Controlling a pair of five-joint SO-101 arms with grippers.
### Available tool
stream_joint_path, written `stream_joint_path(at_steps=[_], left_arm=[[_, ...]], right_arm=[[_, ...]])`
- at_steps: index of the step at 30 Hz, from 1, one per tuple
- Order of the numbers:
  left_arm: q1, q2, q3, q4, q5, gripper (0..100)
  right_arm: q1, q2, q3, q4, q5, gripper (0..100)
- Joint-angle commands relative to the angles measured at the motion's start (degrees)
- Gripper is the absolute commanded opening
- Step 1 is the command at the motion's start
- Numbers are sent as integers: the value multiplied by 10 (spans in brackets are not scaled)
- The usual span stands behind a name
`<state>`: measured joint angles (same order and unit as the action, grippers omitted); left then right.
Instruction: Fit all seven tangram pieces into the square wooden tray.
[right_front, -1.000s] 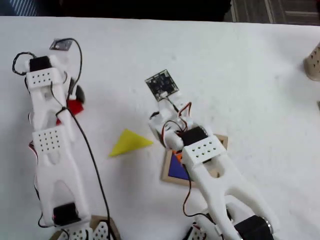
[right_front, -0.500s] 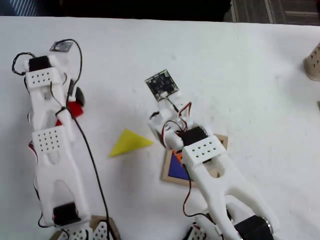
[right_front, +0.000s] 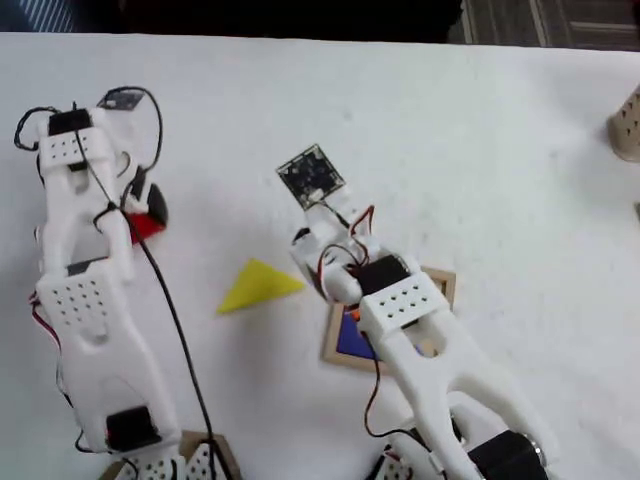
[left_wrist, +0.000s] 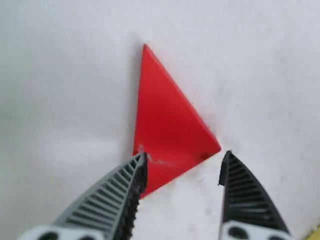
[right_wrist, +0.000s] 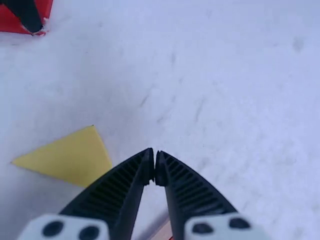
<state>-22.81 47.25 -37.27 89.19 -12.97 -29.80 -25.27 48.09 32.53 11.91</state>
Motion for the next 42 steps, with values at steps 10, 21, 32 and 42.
stream_joint_path(at_steps=[10,21,32,42], left_arm=[[-17,-45,72,-129,-6,349],[-8,2,66,-146,-47,358],[3,47,13,-115,-163,231],[-6,39,7,-70,-214,284]], right_arm=[[-5,0,-3,-8,10,19],[-3,0,-3,-8,8,20],[-3,0,-3,-8,7,21],[-5,0,-3,-9,10,21]])
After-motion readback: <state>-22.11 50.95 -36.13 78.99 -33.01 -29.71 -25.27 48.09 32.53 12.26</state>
